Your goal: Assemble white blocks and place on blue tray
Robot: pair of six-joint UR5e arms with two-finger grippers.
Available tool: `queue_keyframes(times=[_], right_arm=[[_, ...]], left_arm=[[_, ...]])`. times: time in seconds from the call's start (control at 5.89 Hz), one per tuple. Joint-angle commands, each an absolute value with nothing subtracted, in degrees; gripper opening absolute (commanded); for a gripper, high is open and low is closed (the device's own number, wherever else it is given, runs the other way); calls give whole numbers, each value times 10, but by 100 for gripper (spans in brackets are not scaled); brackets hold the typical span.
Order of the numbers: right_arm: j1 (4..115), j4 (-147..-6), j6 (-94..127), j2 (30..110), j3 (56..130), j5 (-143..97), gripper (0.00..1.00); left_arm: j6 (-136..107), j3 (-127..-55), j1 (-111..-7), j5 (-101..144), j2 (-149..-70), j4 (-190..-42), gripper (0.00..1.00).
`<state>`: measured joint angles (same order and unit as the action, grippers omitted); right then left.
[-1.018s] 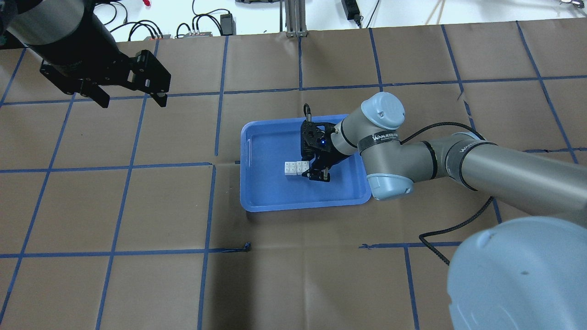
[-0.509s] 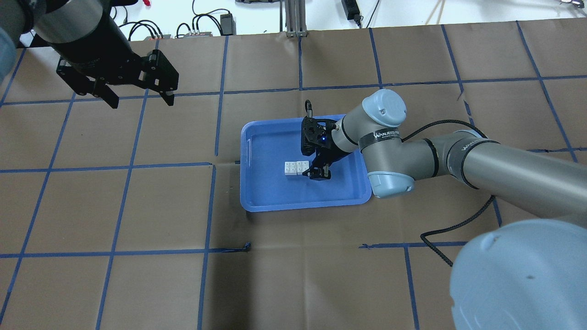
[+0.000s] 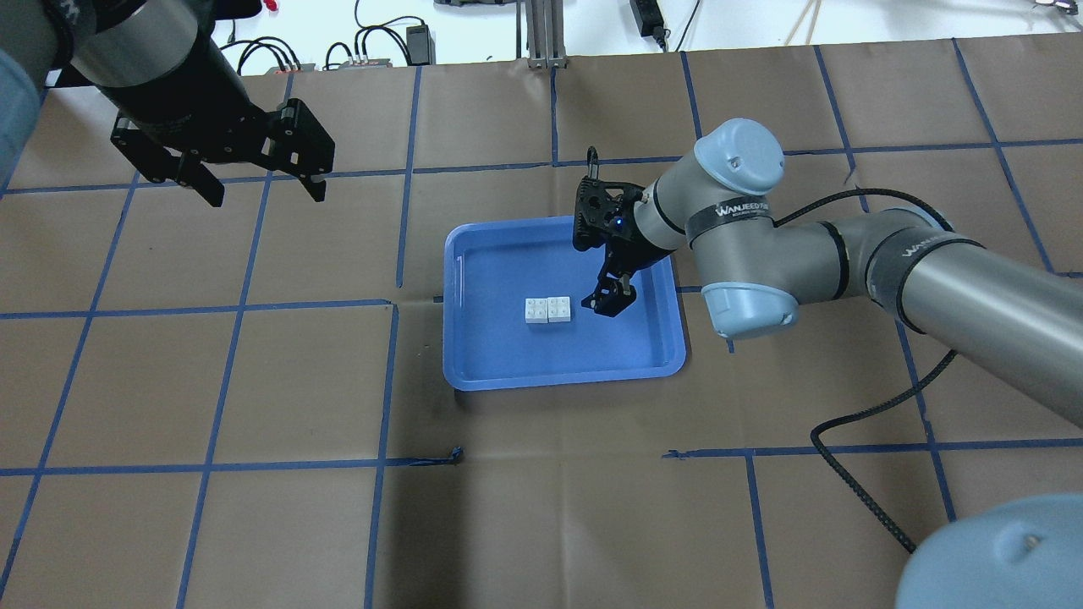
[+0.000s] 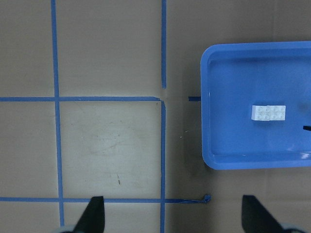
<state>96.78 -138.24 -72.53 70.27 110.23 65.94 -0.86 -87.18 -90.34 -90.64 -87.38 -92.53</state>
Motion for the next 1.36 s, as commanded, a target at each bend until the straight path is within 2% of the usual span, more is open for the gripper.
queue_keyframes(times=[0.0,0.51,0.85,1.19], right_arm=[[945,-1248,-623,757,1062,738,100],[936,-1159,-344,801,1004,866,100],[898,-996,-141,848,936,886,100],[885,-867,-25,853,850,889,100]], left_arm=[[-9,-871,-903,-906,-870,-926,99],[-9,-869,-903,-906,-868,-927,99],[-8,-869,-903,-906,-867,-928,99],[-8,-870,-903,-906,-865,-928,99]])
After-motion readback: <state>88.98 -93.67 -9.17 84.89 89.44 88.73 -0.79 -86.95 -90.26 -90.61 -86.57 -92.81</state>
